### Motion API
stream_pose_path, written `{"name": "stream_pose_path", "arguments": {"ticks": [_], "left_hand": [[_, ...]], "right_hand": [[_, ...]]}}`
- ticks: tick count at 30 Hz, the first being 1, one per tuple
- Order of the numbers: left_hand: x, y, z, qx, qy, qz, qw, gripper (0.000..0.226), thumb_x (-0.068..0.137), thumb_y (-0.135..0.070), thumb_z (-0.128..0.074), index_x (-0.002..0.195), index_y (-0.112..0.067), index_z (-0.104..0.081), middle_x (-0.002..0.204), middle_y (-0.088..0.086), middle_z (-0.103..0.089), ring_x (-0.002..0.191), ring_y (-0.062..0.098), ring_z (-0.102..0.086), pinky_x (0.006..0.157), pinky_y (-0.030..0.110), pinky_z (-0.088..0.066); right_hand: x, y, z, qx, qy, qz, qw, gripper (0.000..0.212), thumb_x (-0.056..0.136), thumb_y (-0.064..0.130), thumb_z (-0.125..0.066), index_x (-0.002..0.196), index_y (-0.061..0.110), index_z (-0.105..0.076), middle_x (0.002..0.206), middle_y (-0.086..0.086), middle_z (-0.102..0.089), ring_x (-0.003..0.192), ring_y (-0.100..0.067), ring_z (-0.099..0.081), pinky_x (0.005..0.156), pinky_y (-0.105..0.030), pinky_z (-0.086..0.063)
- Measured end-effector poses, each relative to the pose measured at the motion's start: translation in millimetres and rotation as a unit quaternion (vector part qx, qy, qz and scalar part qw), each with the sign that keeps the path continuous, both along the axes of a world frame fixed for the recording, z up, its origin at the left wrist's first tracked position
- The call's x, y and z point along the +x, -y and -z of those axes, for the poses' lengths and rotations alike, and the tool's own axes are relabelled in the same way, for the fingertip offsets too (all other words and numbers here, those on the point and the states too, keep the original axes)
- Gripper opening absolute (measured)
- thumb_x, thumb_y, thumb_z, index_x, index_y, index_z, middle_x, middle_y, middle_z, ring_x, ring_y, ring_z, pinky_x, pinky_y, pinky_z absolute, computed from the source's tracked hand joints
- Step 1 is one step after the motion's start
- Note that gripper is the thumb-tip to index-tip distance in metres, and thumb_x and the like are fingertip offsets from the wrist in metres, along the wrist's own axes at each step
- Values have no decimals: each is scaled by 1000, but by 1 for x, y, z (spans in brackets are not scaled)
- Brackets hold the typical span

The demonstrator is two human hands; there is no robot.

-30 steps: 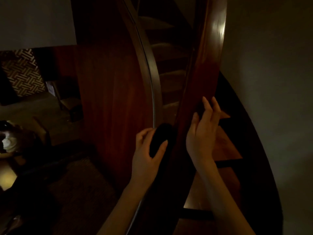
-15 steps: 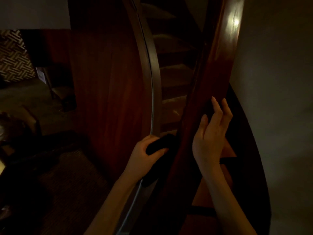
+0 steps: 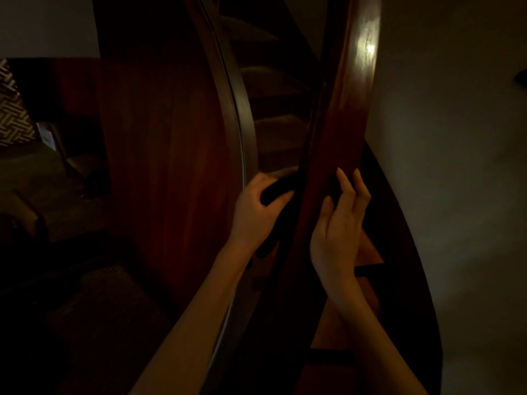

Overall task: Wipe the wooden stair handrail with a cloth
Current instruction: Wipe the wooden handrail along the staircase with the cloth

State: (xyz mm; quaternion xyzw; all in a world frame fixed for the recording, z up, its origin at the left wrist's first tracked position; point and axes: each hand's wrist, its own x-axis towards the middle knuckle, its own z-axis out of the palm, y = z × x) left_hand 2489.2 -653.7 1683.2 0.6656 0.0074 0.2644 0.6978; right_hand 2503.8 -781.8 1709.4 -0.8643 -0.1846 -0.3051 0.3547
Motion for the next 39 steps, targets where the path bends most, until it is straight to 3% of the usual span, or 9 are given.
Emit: {"name": "stream_pose_path", "arguments": {"ticks": [3,6,9,13,18,20,22,33,39], "left_hand": [[-55,-6,41,57,-15,70,996,23,87,-24,-68,76,-43,-61,81,-11,-52,71,4,-55,68,17,-42],[-94,13,69,37,-28,24,999,19,85,-35,-67,102,-44,-71,105,-17,-58,93,2,-62,78,14,-48],[-95,44,66,44,-14,-29,999,36,94,-47,-56,130,-50,-52,129,-25,-48,121,-3,-51,97,7,-39],[-63,49,48,1,27,-1,1000,45,94,-46,-49,138,-54,-41,141,-28,-39,133,-3,-41,101,6,-34],[17,29,1,43,76,5,996,49,99,-37,-48,145,-44,-34,150,-22,-30,137,-1,-35,111,28,-40],[43,25,-21,62,87,-10,994,49,102,-28,-48,148,-34,-32,157,-14,-23,140,-5,-27,111,23,-37],[52,22,-27,70,98,-5,993,50,102,-24,-47,148,-30,-30,161,-10,-17,141,-9,-20,108,10,-30],[1,34,19,54,104,48,992,51,101,-31,-47,147,-43,-30,161,-13,-17,145,0,-20,111,12,-27],[85,3,-56,94,97,31,990,50,103,-21,-46,151,-22,-30,162,-1,-18,146,5,-17,113,15,-25]], "right_hand": [[0,0,2,7,-2,-2,1000,45,103,13,-42,147,16,-36,157,-6,-21,144,-14,-23,108,-20,-29],[0,-1,1,1,0,10,1000,46,102,13,-43,147,16,-36,158,-6,-20,144,-15,-23,109,-27,-33],[0,0,1,1,4,5,1000,45,103,13,-43,147,15,-37,157,-6,-21,144,-11,-22,105,-8,-27],[0,2,3,4,9,-10,1000,44,103,15,-41,147,13,-37,158,-9,-22,135,20,-5,98,7,-16],[1,1,0,9,18,0,1000,44,101,14,-43,145,11,-40,156,-12,-26,142,-9,-22,99,6,-17],[0,2,-1,13,4,-5,1000,45,101,14,-44,146,13,-40,157,-10,-25,143,-15,-25,99,5,-18],[-1,2,-2,16,-9,-9,1000,45,101,14,-45,146,15,-39,157,-8,-24,144,-15,-25,99,5,-19],[2,2,3,9,5,-12,1000,48,99,18,-40,147,13,-37,158,-8,-22,137,18,-5,96,8,-18],[1,4,2,4,-5,-14,1000,47,100,17,-41,147,13,-37,158,-10,-20,143,-13,-22,93,9,-19]]}}
